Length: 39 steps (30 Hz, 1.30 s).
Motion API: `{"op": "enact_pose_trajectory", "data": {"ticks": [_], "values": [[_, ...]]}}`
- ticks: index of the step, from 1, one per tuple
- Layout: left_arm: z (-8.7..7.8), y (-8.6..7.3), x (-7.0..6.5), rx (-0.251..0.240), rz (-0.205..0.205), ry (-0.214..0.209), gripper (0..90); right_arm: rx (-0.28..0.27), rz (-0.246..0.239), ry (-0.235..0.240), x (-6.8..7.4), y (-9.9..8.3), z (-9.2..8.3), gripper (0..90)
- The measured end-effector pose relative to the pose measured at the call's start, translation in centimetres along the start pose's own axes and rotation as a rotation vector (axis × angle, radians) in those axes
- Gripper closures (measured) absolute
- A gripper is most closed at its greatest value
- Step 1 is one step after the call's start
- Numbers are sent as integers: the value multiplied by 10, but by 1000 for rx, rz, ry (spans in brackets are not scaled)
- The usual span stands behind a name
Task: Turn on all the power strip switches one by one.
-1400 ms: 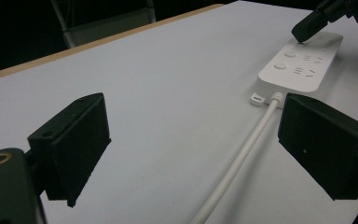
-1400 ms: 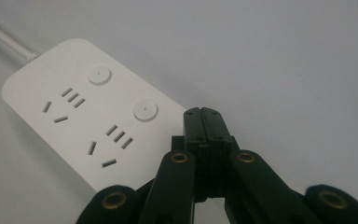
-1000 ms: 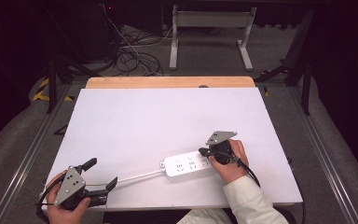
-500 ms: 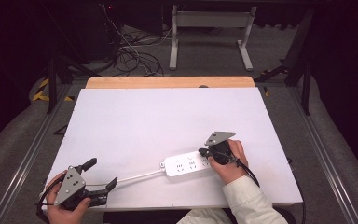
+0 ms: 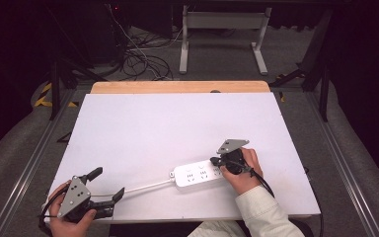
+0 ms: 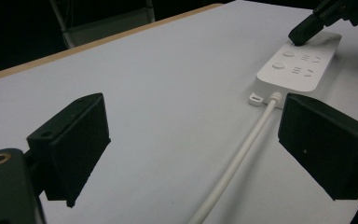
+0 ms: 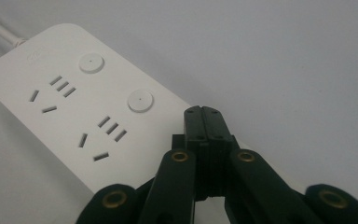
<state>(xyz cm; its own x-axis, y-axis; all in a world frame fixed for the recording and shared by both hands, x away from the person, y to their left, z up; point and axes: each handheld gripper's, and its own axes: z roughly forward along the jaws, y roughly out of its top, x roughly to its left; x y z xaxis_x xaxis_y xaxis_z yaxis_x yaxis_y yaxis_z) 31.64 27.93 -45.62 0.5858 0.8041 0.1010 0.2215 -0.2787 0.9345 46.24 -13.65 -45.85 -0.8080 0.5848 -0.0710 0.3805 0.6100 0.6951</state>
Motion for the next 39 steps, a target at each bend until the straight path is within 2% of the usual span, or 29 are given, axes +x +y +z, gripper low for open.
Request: {"op": "enact_pose_trajectory", "data": {"ticks": [5,7,8,9,10,12,16,27,30,32,39], "values": [[0,0,1,-1,-1,4,92,2,-2,-8,1,1,0,900],[0,0,1,-1,-4,4,93,-38,-27,-39,5,0,-2,900],[0,0,1,2,1,3,93,-38,-27,-39,5,0,-2,900],[1,0,2,3,-1,2,92,-69,-37,-29,7,2,-4,900],[1,-1,2,6,1,2,92,-130,-29,-18,8,8,-13,900],[2,-1,2,6,-11,1,93,-158,-31,-37,8,12,-21,900],[1,-1,2,3,-6,4,93,-157,-37,-23,14,15,-26,900],[1,-1,2,9,-3,4,92,-157,-44,-4,17,20,-26,900],[1,-1,1,7,-10,3,92,-160,-40,13,18,22,-23,900],[1,-1,1,6,0,4,92,-153,-40,28,20,23,-19,900],[1,-1,1,5,-10,2,92,-105,-38,52,23,24,-5,900]]}}
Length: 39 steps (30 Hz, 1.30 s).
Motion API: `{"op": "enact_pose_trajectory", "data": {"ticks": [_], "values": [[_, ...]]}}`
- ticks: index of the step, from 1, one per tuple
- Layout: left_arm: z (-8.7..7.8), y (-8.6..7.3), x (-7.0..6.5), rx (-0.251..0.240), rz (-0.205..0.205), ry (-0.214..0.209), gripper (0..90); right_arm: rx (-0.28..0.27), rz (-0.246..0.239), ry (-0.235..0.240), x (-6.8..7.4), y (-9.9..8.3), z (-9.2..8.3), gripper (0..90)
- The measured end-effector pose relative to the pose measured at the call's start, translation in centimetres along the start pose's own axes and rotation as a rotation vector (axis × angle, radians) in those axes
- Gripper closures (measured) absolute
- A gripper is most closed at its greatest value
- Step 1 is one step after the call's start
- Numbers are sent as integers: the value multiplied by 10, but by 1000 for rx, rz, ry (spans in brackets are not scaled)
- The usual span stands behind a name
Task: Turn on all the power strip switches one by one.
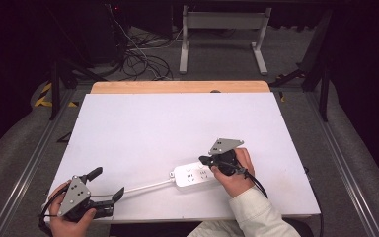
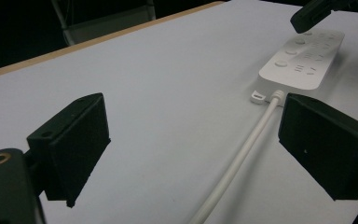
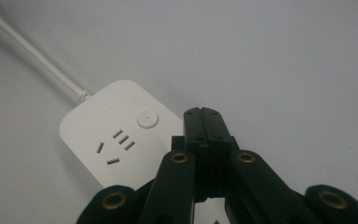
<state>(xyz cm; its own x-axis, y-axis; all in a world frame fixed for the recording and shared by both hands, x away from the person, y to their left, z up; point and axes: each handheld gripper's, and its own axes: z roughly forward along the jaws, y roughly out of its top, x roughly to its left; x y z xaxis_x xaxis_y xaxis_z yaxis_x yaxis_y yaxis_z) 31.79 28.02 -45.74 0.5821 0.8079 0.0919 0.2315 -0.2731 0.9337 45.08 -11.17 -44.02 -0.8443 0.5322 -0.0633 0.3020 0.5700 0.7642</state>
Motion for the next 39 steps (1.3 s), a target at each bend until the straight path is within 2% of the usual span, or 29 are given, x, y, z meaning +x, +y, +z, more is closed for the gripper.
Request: {"op": "enact_pose_trajectory", "data": {"ticks": [7,10,25,28,35,39], "values": [[-1,0,1,-1,10,2,91,42,-3,16,2,-2,12,900],[-1,0,0,0,7,2,92,62,-8,-1,3,-3,16,900],[-1,0,0,-1,2,-1,92,75,-16,-9,3,-5,18,900],[-1,0,0,-2,4,-2,92,75,-40,-18,6,-5,19,900],[-1,0,0,-2,2,-1,92,85,-38,-16,5,-5,20,900],[-1,0,0,-3,2,-1,92,102,-57,-26,7,-4,20,900]]}}
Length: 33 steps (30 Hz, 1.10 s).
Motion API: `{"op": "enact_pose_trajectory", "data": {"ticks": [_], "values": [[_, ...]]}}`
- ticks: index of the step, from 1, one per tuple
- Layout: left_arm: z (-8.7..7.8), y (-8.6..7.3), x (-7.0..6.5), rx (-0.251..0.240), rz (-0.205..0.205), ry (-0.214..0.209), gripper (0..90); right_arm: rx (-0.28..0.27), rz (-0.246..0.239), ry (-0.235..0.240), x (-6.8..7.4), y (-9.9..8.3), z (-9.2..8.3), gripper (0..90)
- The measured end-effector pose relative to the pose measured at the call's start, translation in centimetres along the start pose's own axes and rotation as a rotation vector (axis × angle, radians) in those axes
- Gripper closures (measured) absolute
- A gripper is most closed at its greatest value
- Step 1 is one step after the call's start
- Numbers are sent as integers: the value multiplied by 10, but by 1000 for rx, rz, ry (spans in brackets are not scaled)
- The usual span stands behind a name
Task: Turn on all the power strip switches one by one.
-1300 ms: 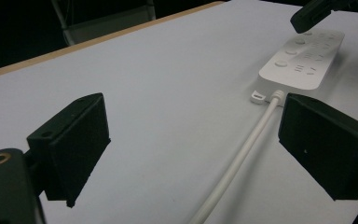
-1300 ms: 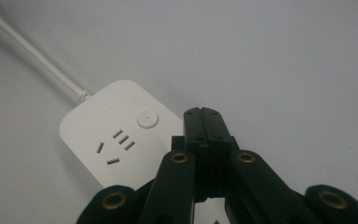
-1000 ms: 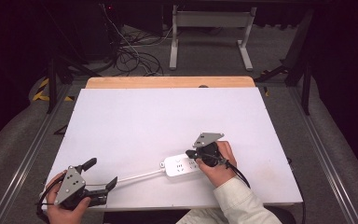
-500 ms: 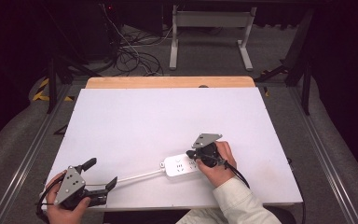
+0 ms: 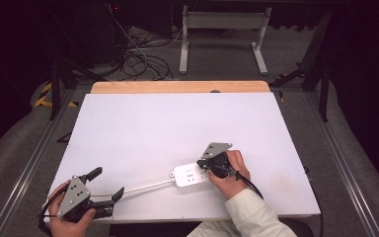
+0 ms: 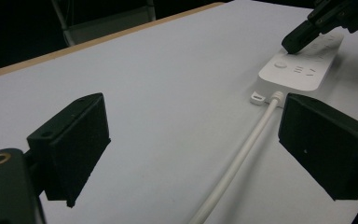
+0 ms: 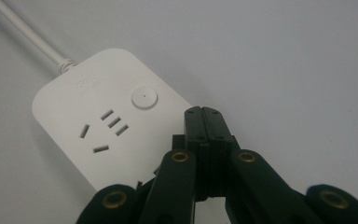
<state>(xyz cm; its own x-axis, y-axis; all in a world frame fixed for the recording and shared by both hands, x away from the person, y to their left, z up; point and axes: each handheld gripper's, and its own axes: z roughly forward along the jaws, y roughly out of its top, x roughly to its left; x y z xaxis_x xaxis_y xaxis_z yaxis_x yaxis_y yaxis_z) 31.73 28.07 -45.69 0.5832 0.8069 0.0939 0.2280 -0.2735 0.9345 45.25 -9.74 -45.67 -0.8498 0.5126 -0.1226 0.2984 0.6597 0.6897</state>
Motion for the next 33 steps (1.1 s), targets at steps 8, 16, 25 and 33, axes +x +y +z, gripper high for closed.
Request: {"op": "enact_pose_trajectory", "data": {"ticks": [8,16,25,33], "values": [[0,0,-1,-2,-7,1,92,6,-10,-10,2,0,1,900],[-1,0,-1,-3,-8,1,92,9,-10,-3,1,-1,1,900],[-1,0,1,-4,-4,6,93,-198,15,26,3,11,-28,900],[-1,0,0,-5,-8,1,93,-182,6,46,7,13,-28,900]]}}
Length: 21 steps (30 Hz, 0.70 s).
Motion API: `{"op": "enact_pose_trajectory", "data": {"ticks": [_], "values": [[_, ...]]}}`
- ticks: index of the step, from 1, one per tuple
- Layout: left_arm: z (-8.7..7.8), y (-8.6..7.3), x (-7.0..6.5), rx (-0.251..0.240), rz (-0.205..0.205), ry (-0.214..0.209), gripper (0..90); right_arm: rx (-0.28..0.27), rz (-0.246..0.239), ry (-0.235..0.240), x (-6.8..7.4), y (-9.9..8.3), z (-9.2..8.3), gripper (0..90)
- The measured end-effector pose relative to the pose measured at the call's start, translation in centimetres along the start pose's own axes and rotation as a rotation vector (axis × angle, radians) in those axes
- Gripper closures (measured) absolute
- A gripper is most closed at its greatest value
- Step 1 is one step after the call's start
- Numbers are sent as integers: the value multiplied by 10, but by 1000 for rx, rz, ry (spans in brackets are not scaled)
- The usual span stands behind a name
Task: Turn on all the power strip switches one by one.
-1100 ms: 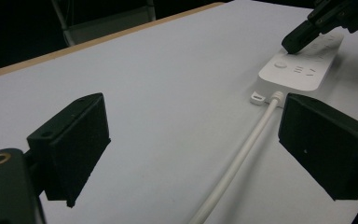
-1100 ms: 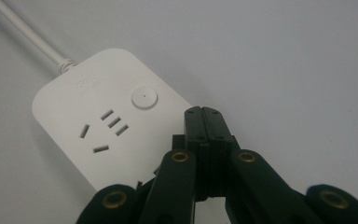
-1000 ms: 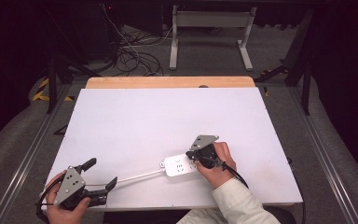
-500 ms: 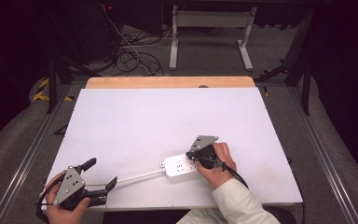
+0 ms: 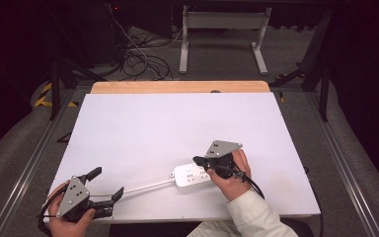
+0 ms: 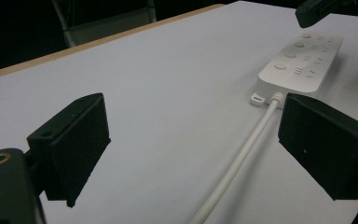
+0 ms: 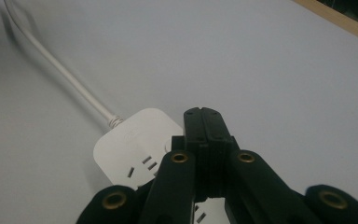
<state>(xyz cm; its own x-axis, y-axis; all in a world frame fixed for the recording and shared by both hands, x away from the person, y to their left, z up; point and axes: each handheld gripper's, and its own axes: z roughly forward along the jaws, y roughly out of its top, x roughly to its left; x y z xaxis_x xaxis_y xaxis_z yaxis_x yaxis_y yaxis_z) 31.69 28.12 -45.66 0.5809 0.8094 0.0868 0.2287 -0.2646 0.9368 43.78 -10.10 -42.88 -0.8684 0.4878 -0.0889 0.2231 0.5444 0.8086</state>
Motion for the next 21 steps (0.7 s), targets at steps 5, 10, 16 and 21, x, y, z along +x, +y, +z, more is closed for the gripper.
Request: {"op": "enact_pose_trajectory", "data": {"ticks": [5,10,16,21], "values": [[1,0,0,2,2,0,93,3,4,-2,-1,0,1,900],[1,0,0,2,2,1,93,5,7,9,-1,2,5,900],[0,0,0,2,0,2,93,27,-1,33,4,4,18,900],[1,0,0,1,-6,-1,93,63,2,49,6,2,31,900]]}}
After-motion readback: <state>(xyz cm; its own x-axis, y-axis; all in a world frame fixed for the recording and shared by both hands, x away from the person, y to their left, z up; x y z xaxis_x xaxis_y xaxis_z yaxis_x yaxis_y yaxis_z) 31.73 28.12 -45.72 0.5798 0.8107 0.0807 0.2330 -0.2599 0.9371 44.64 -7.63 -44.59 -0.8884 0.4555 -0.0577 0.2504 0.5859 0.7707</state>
